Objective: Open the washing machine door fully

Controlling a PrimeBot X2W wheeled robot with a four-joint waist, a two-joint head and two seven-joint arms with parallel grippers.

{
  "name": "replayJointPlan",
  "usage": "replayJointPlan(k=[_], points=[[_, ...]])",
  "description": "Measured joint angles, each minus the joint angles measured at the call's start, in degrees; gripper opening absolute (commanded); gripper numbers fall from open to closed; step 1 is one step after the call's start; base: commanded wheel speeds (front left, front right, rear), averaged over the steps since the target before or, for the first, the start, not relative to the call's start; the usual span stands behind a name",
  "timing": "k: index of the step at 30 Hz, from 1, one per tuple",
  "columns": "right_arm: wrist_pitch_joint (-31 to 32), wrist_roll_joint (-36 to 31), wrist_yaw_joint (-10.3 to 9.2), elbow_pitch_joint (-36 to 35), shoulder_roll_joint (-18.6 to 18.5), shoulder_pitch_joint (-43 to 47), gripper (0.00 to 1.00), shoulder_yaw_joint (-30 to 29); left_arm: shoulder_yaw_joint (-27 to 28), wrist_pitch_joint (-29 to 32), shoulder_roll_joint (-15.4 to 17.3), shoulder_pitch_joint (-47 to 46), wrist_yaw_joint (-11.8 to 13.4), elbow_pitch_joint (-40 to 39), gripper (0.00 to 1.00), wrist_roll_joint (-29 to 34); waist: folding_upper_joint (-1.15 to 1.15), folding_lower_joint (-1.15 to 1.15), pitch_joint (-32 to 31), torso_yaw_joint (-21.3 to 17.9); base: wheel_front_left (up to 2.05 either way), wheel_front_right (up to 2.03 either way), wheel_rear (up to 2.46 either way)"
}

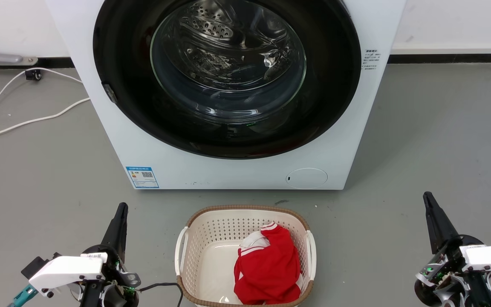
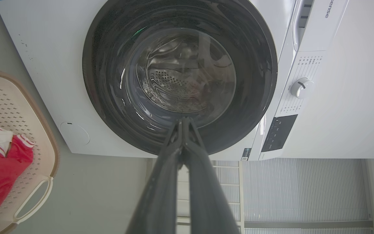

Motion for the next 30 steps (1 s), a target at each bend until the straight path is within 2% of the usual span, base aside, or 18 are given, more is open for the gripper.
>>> replayJointPlan(k=[19, 20, 30], points=[[-0.01, 0.0, 0.0, 0.3, 0.01, 0.2, 0.0, 0.01, -0.05, -0.02, -0.03, 0.16, 0.0, 0.31, 0.0, -0.02, 0.0, 0.0, 0.0, 0.0, 0.0, 0.0, 0.0], [-0.01, 0.0, 0.0, 0.79, 0.03, 0.58, 1.0, 0.03, -0.12, -0.07, -0.08, 0.49, 0.04, 0.82, 1.0, -0.02, 0.0, 0.0, 0.0, 0.0, 0.0, 0.0, 0.0], [-2.26, -0.86, -0.01, -0.31, 0.14, 2.36, 1.0, 1.23, -2.02, -2.38, -0.22, 1.87, 0.07, 0.13, 1.0, 1.44, 0.0, 0.0, 0.05, -0.03, 0.0, 0.0, 0.0]])
